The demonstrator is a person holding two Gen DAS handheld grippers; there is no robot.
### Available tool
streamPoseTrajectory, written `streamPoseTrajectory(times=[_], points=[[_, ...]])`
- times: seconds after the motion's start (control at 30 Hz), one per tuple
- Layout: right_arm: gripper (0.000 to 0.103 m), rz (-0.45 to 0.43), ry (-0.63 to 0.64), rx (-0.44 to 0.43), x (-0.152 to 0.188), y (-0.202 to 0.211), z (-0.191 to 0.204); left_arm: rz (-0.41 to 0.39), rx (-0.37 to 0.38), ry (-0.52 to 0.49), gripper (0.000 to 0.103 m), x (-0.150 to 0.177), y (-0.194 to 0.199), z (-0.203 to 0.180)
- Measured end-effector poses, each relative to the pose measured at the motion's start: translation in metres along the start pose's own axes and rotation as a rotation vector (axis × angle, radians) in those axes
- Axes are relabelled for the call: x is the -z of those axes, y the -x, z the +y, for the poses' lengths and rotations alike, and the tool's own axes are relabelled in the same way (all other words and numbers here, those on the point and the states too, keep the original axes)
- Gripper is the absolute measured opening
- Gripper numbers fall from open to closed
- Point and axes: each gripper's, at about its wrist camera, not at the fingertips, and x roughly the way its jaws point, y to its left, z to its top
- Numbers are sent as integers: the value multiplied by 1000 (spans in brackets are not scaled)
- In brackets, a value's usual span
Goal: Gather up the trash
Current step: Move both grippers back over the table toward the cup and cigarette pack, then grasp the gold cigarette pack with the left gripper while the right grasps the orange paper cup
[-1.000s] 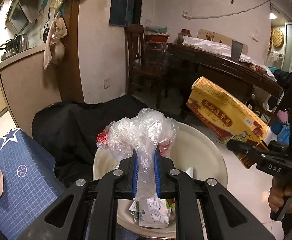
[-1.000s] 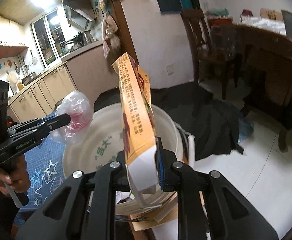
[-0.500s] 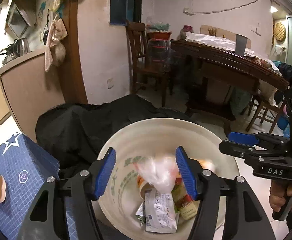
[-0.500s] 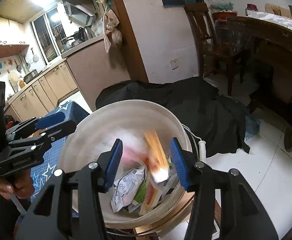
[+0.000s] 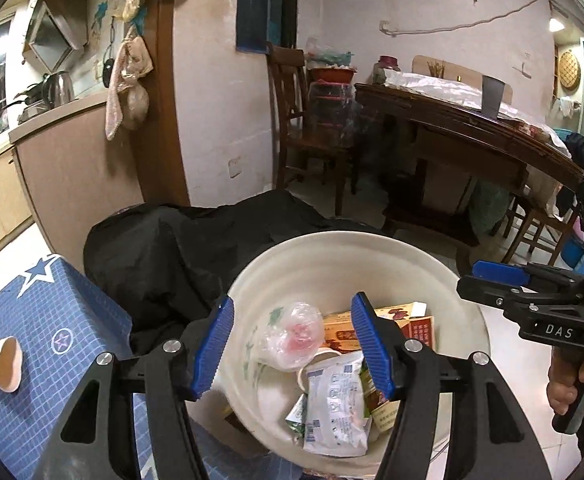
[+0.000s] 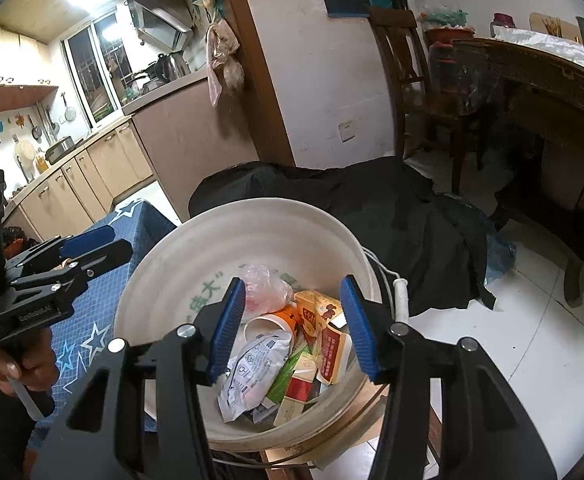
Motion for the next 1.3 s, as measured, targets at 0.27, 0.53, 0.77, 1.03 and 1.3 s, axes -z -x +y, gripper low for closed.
streamPoseTrajectory(times=[0.27,0.53,0.77,1.03,1.3], points=[[48,9,60,-28,-3,-7,32,-11,-87,37,63,31,29,32],[70,42,173,-190,-1,-36,116,15,-267,189,67,92,84,127],[91,41,297,-330,2,-73,213,25,-496,421,79,135,135,239],[96,29,542,-314,-1,-155,322,64,-581,519,88,149,130,328],[94,199,728,-280,-6,-258,373,118,-621,494,88,146,88,369]])
